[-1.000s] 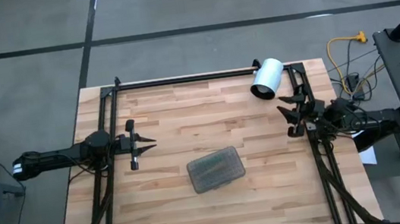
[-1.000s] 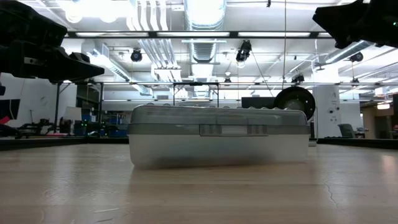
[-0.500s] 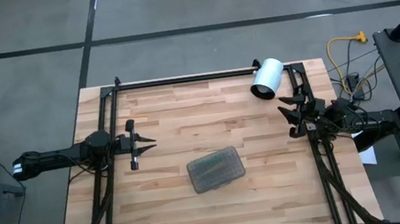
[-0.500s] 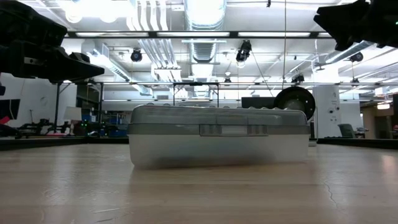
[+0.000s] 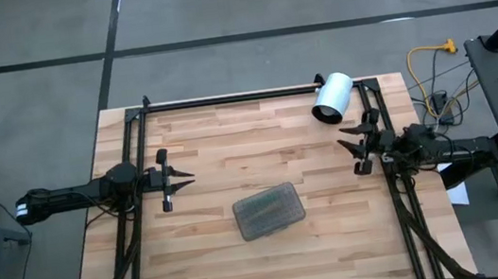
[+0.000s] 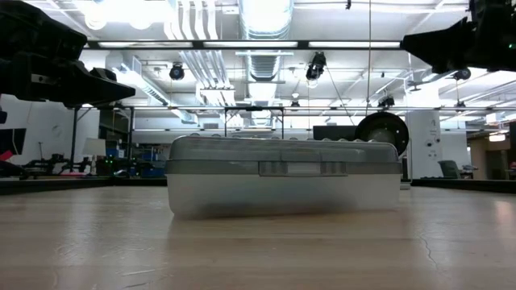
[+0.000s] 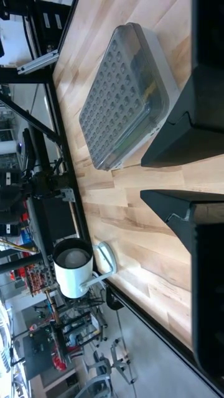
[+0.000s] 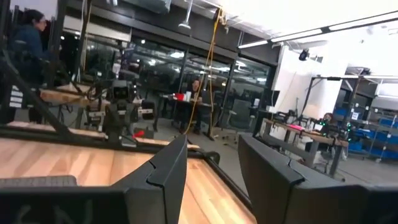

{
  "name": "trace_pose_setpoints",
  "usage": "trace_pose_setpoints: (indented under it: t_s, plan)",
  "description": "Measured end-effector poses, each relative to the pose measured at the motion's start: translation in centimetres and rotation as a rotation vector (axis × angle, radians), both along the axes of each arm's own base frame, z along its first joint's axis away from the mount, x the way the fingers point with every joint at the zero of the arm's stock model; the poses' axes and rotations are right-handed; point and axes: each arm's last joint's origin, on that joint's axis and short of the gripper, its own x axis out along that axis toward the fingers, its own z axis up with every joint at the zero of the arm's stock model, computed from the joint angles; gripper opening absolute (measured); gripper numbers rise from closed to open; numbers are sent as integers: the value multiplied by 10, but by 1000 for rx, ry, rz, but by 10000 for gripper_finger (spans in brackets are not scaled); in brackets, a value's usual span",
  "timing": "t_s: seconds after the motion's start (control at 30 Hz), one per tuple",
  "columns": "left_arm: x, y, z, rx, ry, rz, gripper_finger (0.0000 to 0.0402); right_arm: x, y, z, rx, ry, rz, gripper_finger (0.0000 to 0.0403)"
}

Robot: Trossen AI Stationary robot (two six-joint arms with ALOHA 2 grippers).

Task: Pick & place school supplies into a supply box
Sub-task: Return to Home Position

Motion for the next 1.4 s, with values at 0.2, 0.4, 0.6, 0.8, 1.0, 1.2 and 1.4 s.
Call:
trace_pose_setpoints:
  t_s: [0.2, 0.4, 0.6, 0.8, 1.0, 1.2, 1.4]
  plan:
    - [0, 0, 0, 0, 0, 0, 54, 1, 0, -5, -33, 67, -10, 139]
    - [0, 0, 0, 0, 0, 0, 54, 3, 0, -17, -102, 209, -27, 140]
    - [0, 0, 0, 0, 0, 0, 54, 3, 0, -24, -135, 287, -30, 132]
    - [0, 0, 0, 0, 0, 0, 54, 5, -1, -26, -189, 333, -36, 137]
    - [0, 0, 0, 0, 0, 0, 54, 7, -1, -28, -189, 352, -34, 141]
    - [0, 0, 0, 0, 0, 0, 54, 7, -1, -28, -191, 352, -34, 135]
    - [0, 0, 0, 0, 0, 0, 54, 7, -1, -27, -195, 353, -34, 130]
